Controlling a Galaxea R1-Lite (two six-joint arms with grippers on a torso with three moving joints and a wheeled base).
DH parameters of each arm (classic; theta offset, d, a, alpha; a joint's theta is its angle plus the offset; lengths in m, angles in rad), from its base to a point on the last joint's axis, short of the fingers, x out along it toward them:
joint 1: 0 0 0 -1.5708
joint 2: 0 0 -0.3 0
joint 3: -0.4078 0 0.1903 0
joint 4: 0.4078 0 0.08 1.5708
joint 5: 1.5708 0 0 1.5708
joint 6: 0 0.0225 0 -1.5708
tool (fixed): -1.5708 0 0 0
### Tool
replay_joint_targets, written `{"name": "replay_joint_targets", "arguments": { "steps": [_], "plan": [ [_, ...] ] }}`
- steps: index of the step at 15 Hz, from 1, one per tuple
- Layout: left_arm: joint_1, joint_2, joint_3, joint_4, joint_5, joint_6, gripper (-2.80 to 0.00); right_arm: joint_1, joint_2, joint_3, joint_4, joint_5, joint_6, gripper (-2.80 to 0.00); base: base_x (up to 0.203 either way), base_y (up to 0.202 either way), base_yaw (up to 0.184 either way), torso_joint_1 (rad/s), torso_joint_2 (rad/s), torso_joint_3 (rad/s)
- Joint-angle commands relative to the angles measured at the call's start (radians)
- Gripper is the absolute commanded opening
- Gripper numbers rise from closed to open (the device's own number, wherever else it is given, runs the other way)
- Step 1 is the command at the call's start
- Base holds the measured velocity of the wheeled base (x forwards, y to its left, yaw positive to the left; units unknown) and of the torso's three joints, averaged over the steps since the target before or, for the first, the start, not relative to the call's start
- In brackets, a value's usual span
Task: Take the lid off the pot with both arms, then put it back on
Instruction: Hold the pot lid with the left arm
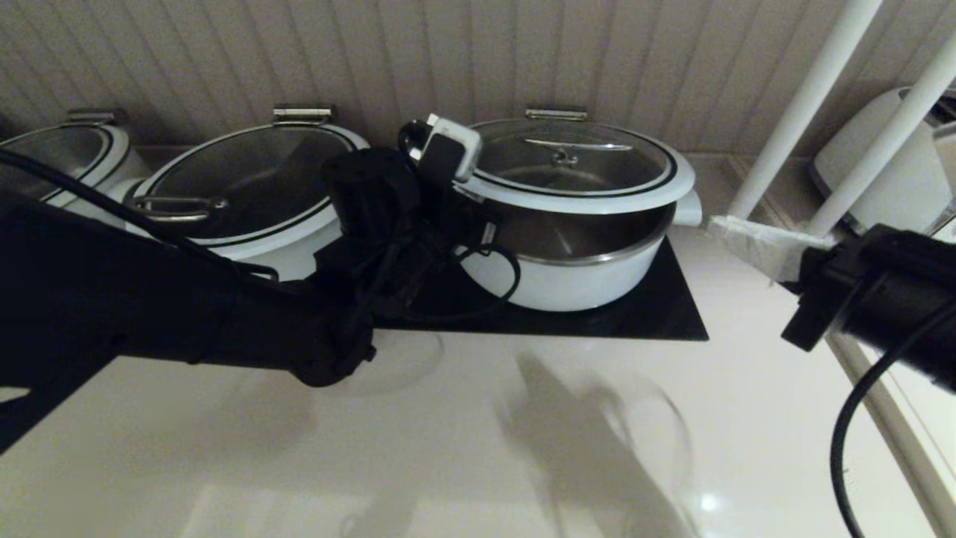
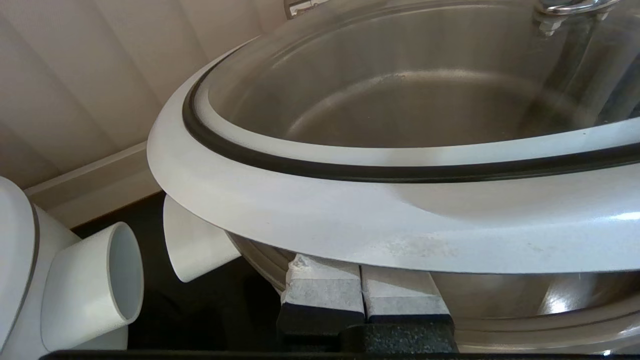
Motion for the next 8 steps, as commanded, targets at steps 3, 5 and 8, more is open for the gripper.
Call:
{"name": "replay_joint_targets", "arguments": {
  "steps": [3,5,8],
  "plan": [
    [0.000,0.006,-0.018,-0.006,0.001,0.002,-2.80,0.000,-0.016,0.053,-0.008,0.005,0.001,-2.80,0.000,0.000,0.000,0.000,0.00,0.000],
    [0.001,0.014,-0.046,-0.005,0.001,0.000,-2.80,0.000,-0.003,0.083,-0.010,0.005,0.004,-2.80,0.000,0.000,0.000,0.000,0.00,0.000],
    [0.002,0.018,-0.055,-0.005,0.001,0.002,-2.80,0.000,0.026,0.114,-0.026,0.006,0.008,-2.80,0.000,0.000,0.000,0.000,0.00,0.000]
  ]
}}
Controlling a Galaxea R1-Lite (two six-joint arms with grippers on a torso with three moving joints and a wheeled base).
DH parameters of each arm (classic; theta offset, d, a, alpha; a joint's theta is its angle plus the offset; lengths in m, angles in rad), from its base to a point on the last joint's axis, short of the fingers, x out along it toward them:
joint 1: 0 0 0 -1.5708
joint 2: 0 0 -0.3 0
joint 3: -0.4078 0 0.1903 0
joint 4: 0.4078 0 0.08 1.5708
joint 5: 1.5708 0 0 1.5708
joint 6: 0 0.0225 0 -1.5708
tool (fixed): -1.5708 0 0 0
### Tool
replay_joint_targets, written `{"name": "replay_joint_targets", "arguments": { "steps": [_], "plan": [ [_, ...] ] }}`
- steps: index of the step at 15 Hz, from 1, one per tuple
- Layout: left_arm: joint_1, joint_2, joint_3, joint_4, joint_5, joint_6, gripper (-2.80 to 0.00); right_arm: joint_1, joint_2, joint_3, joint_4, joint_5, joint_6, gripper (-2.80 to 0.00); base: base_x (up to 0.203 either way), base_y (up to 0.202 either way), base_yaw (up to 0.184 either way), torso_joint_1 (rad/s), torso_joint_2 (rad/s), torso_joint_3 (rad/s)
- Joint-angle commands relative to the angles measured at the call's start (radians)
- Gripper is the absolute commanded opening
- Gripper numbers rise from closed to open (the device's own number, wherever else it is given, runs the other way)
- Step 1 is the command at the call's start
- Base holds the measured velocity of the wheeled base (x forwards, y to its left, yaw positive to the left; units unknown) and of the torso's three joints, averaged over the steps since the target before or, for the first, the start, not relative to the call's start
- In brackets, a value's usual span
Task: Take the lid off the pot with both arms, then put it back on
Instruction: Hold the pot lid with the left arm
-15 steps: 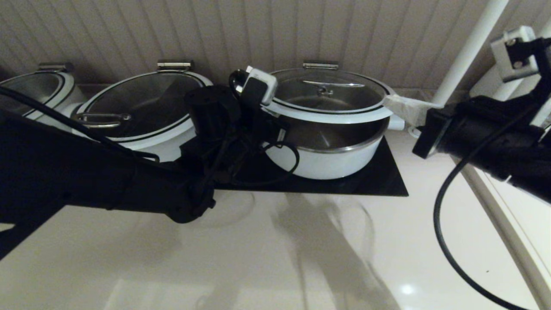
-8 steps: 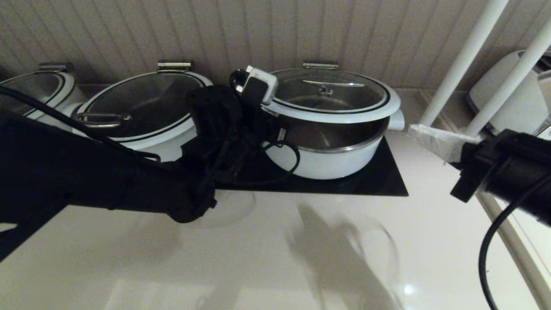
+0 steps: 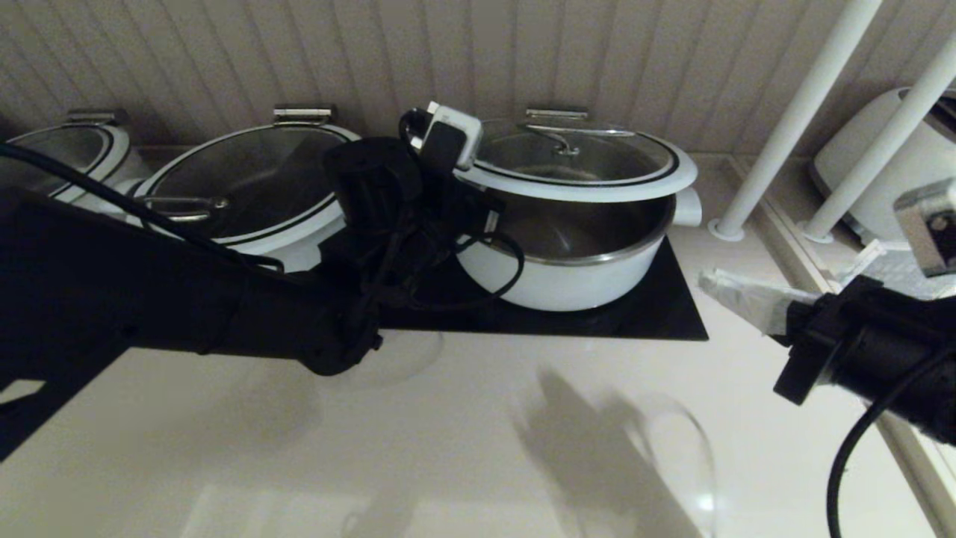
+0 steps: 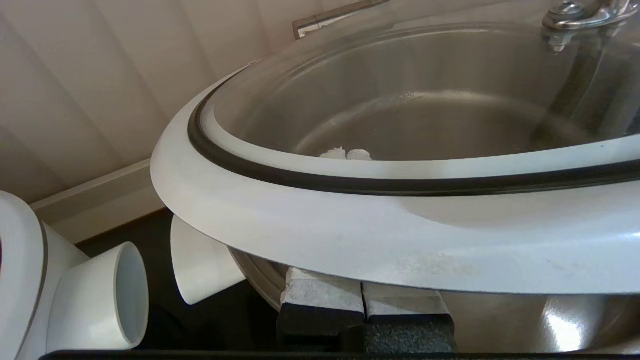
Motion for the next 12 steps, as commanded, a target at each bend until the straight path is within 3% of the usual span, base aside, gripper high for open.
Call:
{"name": "replay_joint_targets", "arguments": {
  "steps": [1,4,8,12],
  "plan": [
    [-0.001,0.003,-0.002,-0.005,0.001,0.002,-2.80,0.001,0.034,0.006,-0.006,0.001,0.005,-2.80,0.000,0.000,0.000,0.000,0.00,0.000],
    [0.001,0.003,-0.002,-0.005,0.001,0.002,-2.80,0.001,0.079,-0.005,-0.010,0.001,0.034,-2.80,0.000,0.000,0.000,0.000,0.00,0.000],
    [0.001,0.007,-0.002,-0.007,0.001,0.002,-2.80,-0.003,0.210,-0.014,-0.160,-0.001,0.045,-2.80,0.000,0.000,0.000,0.000,0.00,0.000],
    [-0.001,0.007,-0.002,-0.007,0.001,0.002,-2.80,-0.038,0.299,-0.054,-0.198,0.000,0.050,-2.80,0.000,0.000,0.000,0.000,0.00,0.000]
  ]
}}
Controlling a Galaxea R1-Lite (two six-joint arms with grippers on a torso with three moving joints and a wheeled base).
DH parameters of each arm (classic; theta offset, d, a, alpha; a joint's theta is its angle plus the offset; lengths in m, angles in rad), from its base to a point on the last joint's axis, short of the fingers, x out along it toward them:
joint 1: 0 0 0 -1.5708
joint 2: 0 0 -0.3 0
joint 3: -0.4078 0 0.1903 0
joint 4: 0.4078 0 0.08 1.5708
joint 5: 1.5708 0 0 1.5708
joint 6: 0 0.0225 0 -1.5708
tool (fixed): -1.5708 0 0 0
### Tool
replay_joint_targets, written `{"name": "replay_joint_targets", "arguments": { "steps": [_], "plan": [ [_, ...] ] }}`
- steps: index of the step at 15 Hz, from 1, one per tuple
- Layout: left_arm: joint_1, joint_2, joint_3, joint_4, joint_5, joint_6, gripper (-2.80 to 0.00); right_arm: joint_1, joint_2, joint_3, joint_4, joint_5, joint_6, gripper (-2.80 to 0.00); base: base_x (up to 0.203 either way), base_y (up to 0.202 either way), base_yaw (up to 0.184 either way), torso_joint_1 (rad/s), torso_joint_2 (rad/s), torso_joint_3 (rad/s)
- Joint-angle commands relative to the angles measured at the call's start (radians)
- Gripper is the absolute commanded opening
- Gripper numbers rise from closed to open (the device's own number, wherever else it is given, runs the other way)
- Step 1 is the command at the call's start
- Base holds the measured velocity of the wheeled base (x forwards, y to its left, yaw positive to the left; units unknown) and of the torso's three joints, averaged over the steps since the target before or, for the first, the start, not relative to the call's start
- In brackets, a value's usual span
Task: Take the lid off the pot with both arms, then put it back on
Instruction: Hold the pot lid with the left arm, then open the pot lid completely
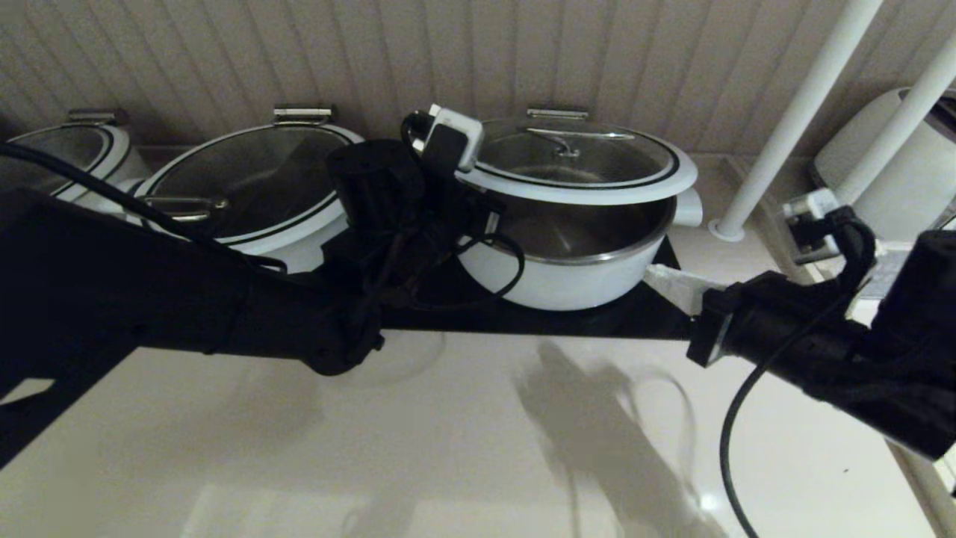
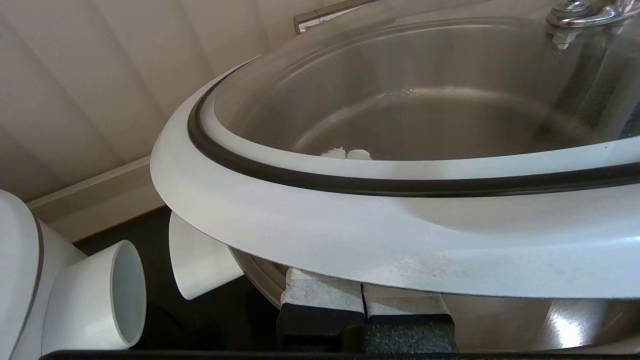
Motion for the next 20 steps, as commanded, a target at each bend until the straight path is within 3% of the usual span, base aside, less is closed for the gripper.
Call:
{"name": "replay_joint_targets", "arguments": {
  "steps": [1,4,20],
  "plan": [
    [-0.001,0.000,0.000,-0.005,0.001,0.002,-2.80,-0.024,0.073,-0.020,-0.027,0.000,0.001,-2.80,0.000,0.000,0.000,0.000,0.00,0.000],
    [0.000,0.001,0.001,-0.005,0.001,0.002,-2.80,-0.072,0.131,-0.078,-0.104,0.012,-0.002,-2.80,0.000,0.000,0.000,0.000,0.00,0.000],
    [-0.001,0.008,0.008,-0.006,0.001,0.000,-2.80,-0.140,0.220,-0.282,-0.145,0.016,-0.009,-2.80,0.000,0.000,0.000,0.000,0.00,0.000]
  ]
}}
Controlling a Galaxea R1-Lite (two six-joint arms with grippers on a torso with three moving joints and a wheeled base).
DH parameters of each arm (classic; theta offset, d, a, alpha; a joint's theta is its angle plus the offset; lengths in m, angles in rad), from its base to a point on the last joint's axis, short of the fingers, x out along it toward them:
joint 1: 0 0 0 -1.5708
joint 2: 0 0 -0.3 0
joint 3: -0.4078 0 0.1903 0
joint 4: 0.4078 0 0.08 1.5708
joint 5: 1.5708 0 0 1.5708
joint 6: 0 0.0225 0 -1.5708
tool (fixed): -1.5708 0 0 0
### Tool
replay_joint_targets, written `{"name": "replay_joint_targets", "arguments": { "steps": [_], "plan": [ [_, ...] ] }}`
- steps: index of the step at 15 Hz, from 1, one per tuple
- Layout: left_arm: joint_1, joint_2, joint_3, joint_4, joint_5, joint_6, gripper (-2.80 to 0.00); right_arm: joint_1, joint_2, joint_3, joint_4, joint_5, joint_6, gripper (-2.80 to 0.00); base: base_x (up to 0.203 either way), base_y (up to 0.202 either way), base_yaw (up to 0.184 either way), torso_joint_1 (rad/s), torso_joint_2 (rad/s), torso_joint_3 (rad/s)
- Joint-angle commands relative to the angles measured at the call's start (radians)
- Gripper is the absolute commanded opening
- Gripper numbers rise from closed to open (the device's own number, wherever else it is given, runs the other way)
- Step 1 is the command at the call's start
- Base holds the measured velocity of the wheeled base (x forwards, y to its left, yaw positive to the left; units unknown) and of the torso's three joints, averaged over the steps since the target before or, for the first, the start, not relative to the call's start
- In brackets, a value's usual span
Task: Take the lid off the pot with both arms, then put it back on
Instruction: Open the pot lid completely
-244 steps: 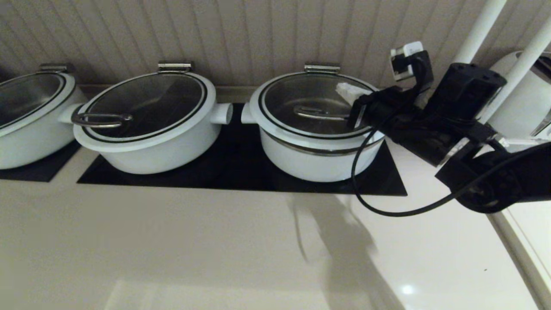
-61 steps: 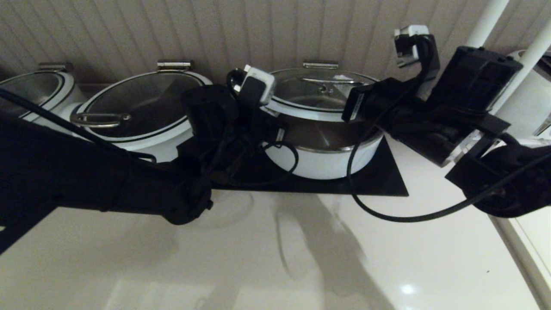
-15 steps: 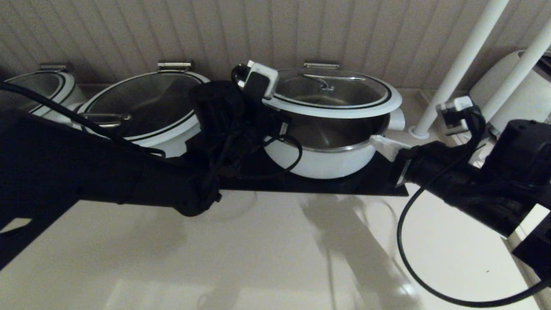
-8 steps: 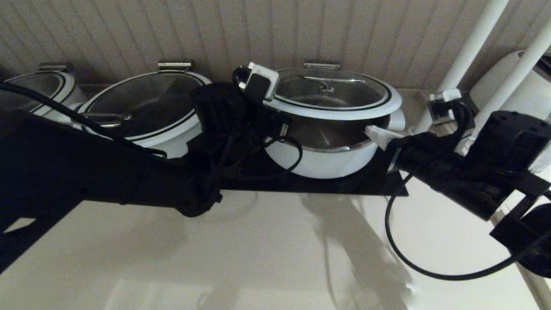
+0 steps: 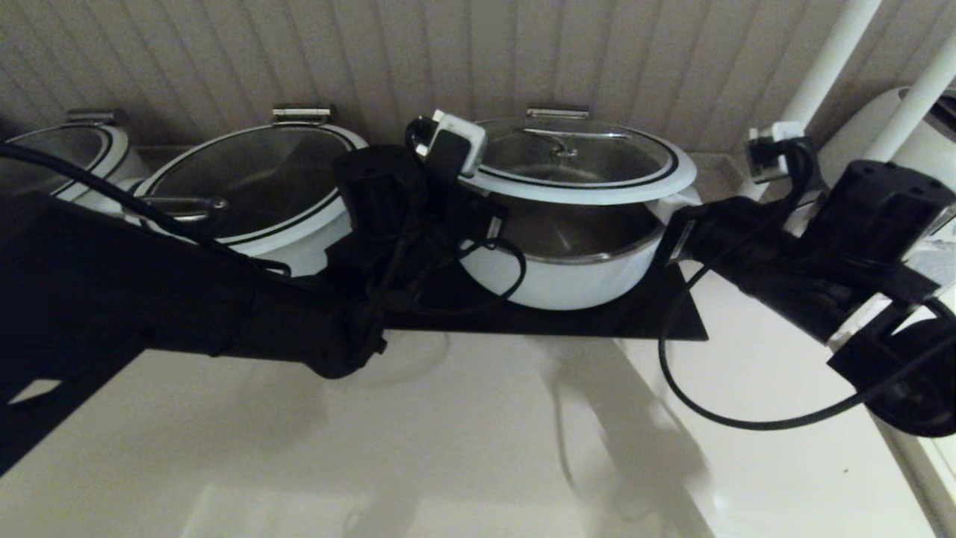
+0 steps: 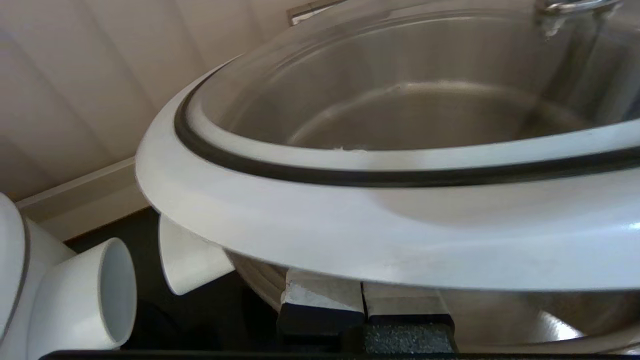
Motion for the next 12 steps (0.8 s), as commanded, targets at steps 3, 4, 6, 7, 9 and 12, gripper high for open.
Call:
{"name": "replay_joint_targets", "arguments": {
  "steps": [3,4,6,7,9,12],
  "plan": [
    [0.000,0.001,0.001,-0.004,0.003,0.001,-2.80,-0.010,0.000,-0.004,-0.010,0.000,0.001,-2.80,0.000,0.000,0.000,0.000,0.00,0.000],
    [0.000,0.001,0.001,-0.004,0.003,0.001,-2.80,-0.009,0.001,-0.006,-0.010,0.001,0.001,-2.80,0.000,0.000,0.000,0.000,0.00,0.000],
    [0.000,0.001,0.003,-0.004,0.003,0.001,-2.80,-0.010,0.009,-0.026,-0.012,0.000,0.001,-2.80,0.000,0.000,0.000,0.000,0.00,0.000],
    [0.000,-0.003,0.017,-0.004,0.003,0.003,-2.80,-0.010,0.013,-0.044,-0.012,0.000,0.001,-2.80,0.000,0.000,0.000,0.000,0.00,0.000],
    [0.000,-0.015,0.065,-0.005,0.003,0.006,-2.80,-0.014,0.022,-0.081,-0.010,0.000,0.001,-2.80,0.000,0.000,0.000,0.000,0.00,0.000],
    [0.000,-0.025,0.132,-0.067,0.003,0.012,-2.80,-0.016,0.025,-0.100,-0.008,0.008,0.001,-2.80,0.000,0.000,0.000,0.000,0.00,0.000]
  ]
}}
